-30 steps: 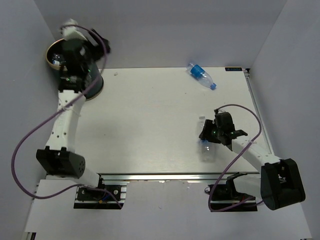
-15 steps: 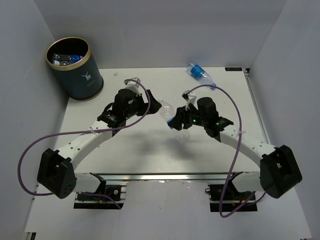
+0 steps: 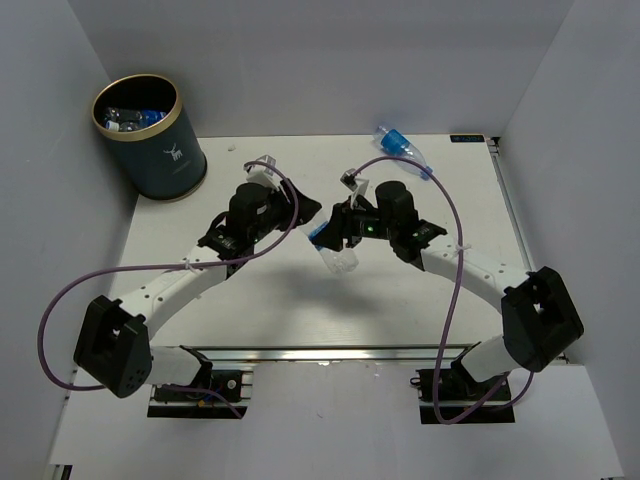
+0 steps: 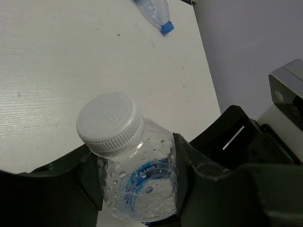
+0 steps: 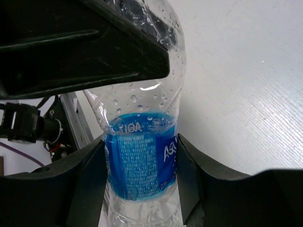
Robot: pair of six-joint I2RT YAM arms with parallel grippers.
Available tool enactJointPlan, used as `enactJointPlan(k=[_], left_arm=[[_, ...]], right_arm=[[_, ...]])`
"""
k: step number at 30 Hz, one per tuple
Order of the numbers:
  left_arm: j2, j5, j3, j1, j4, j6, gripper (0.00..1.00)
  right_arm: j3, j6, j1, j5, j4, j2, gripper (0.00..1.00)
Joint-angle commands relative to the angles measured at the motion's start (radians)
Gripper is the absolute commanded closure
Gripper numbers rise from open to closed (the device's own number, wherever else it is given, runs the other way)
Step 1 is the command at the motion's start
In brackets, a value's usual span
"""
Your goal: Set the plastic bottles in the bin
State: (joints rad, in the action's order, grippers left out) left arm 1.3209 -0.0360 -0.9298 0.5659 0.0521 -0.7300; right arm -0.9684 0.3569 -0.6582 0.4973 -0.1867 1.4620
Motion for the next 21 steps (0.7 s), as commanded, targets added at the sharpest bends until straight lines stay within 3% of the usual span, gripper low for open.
enactJointPlan(k=[1, 3, 4, 5, 9, 12, 13, 16, 21], left_arm=[[-0.009, 0.022, -0.02, 0.002, 0.02, -0.009, 0.55], [-0.009, 0.109, -0.044, 0.002, -0.027, 0.006, 0.71], [-0.008, 0.154, -0.064, 0.002, -0.047, 0.017, 0.75], [-0.005, 0.197, -0.122, 0.0, -0.096, 0.03, 0.76], [0.011, 0.398, -0.309, -0.056, -0.257, 0.145, 0.76], [0.034, 0.447, -0.471, -0.2, -0.29, 0.179, 0.75], [0.044, 0.43, -0.516, -0.3, -0.288, 0.181, 0.75], [0.087, 0.464, -0.67, -0.408, -0.235, 0.248, 0.7], [0.188, 0.75, -0.843, -0.489, -0.091, 0.484, 0.65]], right_arm=[[-0.033, 0.01, -0.012, 0.072, -0.1, -0.026, 0.58], [-0.029, 0.004, -0.012, 0.055, -0.089, -0.031, 0.39], [-0.029, 0.002, -0.011, 0.026, -0.077, -0.031, 0.29], [-0.035, -0.019, -0.011, 0.015, -0.041, -0.034, 0.11], [-0.041, -0.061, 0.008, -0.052, 0.049, -0.063, 0.11], [-0.032, -0.076, 0.045, -0.111, 0.07, -0.071, 0.11], [-0.033, -0.073, 0.061, -0.102, 0.073, -0.069, 0.11], [-0.041, -0.071, 0.132, -0.062, 0.079, -0.055, 0.11], [-0.075, -0.137, 0.23, -0.153, 0.133, -0.022, 0.11]])
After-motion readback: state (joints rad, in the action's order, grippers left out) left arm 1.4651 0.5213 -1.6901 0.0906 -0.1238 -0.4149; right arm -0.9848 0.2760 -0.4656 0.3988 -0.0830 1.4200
